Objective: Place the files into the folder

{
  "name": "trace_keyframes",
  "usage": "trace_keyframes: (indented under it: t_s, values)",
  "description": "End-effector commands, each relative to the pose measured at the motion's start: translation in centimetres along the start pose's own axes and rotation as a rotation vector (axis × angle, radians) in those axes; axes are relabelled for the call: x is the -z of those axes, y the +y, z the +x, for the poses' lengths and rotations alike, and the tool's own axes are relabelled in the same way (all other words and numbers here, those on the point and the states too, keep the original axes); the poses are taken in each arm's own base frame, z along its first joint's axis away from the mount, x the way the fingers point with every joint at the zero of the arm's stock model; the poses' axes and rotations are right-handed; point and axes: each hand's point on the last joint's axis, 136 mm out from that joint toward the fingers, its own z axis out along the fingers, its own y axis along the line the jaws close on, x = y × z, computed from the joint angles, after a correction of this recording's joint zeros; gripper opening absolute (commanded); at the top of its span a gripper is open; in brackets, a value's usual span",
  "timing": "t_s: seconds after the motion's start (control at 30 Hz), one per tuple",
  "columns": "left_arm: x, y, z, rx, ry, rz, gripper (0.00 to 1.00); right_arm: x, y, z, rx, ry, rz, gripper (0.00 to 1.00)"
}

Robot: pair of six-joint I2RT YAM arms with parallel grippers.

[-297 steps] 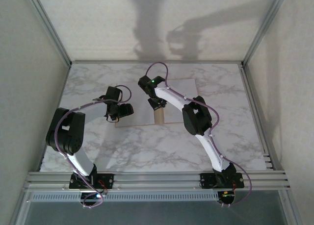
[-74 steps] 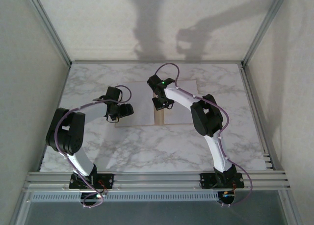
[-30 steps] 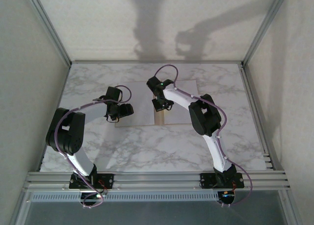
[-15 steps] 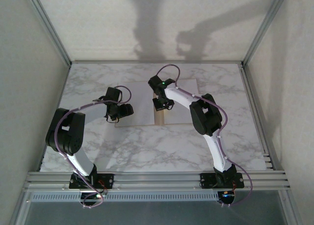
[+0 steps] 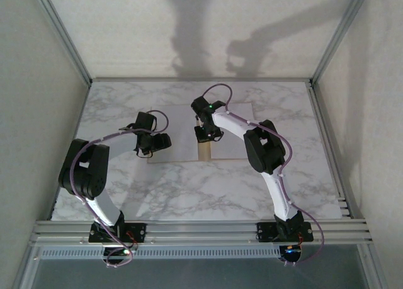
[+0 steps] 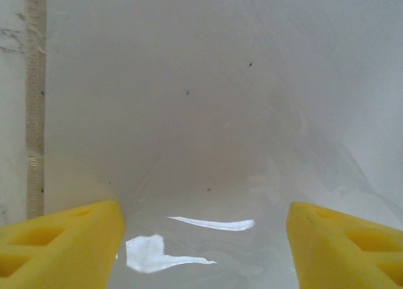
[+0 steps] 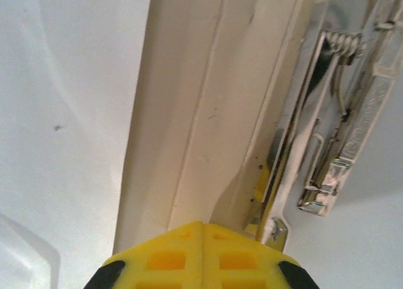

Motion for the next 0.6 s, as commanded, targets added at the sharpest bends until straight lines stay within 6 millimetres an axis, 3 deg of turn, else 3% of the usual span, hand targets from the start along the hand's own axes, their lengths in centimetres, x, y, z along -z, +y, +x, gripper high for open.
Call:
trace_keyframes:
  t_s: [0.0, 0.23, 0.57]
  values:
    - [-1.2, 2.4, 2.8, 0.031, 0.085, -0.066, 0.71, -0.6, -0.3, 1.2, -0.011, 0.053, 0.012, 0.03]
    - [-1.1, 2.5, 2.8, 0.029, 0.086, -0.068, 0.71, 1.8, -0.8, 0.0, 0.010, 0.015, 0.042, 0.03]
    - [-1.0, 2.4, 2.7, 0.030, 0.084, -0.068, 0.71, 7.9, 0.6, -2.8, 0.020, -0.101, -0.034, 0.05]
